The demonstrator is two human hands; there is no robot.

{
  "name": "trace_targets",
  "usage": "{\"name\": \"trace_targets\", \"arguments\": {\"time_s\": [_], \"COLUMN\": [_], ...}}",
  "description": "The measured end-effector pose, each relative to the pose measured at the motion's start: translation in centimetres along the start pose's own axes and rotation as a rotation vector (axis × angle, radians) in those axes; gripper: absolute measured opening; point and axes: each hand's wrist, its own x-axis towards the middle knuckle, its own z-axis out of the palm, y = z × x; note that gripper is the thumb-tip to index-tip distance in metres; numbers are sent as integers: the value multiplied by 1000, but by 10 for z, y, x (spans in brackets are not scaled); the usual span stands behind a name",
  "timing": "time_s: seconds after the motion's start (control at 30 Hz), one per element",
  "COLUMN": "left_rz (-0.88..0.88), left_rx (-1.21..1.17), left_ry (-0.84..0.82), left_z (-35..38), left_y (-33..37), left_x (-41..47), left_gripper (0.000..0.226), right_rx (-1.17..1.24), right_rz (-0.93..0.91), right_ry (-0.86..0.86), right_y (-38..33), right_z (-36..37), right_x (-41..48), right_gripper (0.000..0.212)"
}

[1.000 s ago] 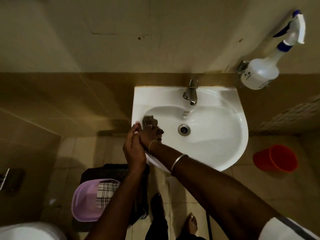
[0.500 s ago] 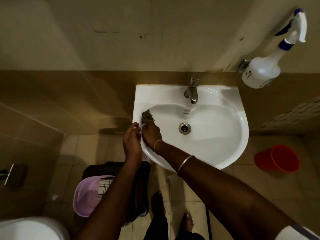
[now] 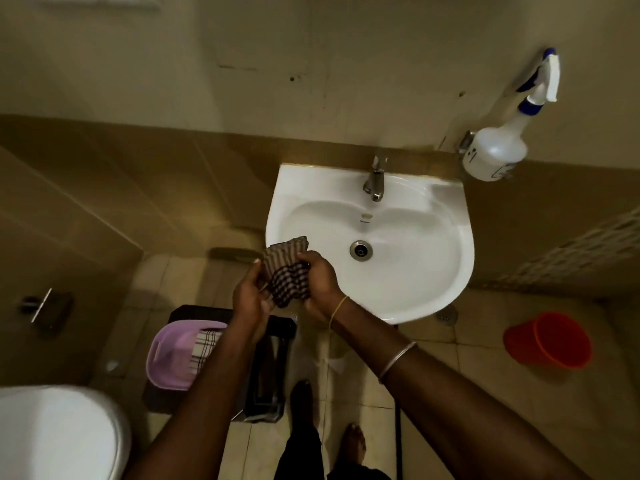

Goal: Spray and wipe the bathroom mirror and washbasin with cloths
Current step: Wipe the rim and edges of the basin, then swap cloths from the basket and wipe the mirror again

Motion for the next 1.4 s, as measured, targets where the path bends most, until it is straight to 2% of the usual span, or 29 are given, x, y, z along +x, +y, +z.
{"name": "trace_targets", "arguments": {"time_s": [0.07, 0.13, 0.23, 0.33, 0.43, 0.53, 0.67, 0.87, 0.97, 1.03, 1.13, 1.27, 1.33, 1.4], "left_rz": [-19, -32, -16, 68, 127, 158, 137, 65, 12, 5, 34, 75, 95, 235], "left_rx": [-35, -93, -113, -19, 83, 239, 414, 682, 739, 800, 975, 1108, 1070, 1003], "left_ry": [-47, -93, -137, -90, 35, 88, 168, 195, 155, 109, 45, -50, -132, -35], "left_z": [-10, -18, -29, -46, -84, -136, -217, -303, -330, -341, -351, -355, -360, -369], "left_y": [-2, -1, 2, 4, 9, 16, 14, 21, 11, 4, -9, -28, -38, -60], "left_x": [-9, -18, -34, -41, -29, -12, 19, 55, 85, 102, 128, 156, 166, 181], "left_gripper": [39, 44, 36, 31, 39, 60, 66, 52, 47, 45, 49, 60, 52, 43], "right_rx": [68, 118, 111, -70, -387, -466, -543, -702, -648, -666, -683, -749, -699, -647], "right_rz": [60, 85, 83, -33, -171, -200, -90, 12, 111, 107, 122, 161, 149, 169], "right_ry": [-36, -66, -94, -56, -61, -95, -89, 83, 143, 188, 239, 222, 272, 288], "right_y": [5, 9, 16, 29, 49, 89, 164, 271, 308, 329, 354, 364, 366, 372], "right_z": [-2, -1, 7, 16, 29, 42, 71, 117, 132, 139, 142, 144, 145, 145], "right_x": [-9, -15, -24, -23, -25, -18, 5, 37, 57, 73, 101, 121, 127, 133], "right_gripper": [41, 42, 38, 22, 10, 20, 23, 40, 34, 33, 35, 32, 27, 24]}}
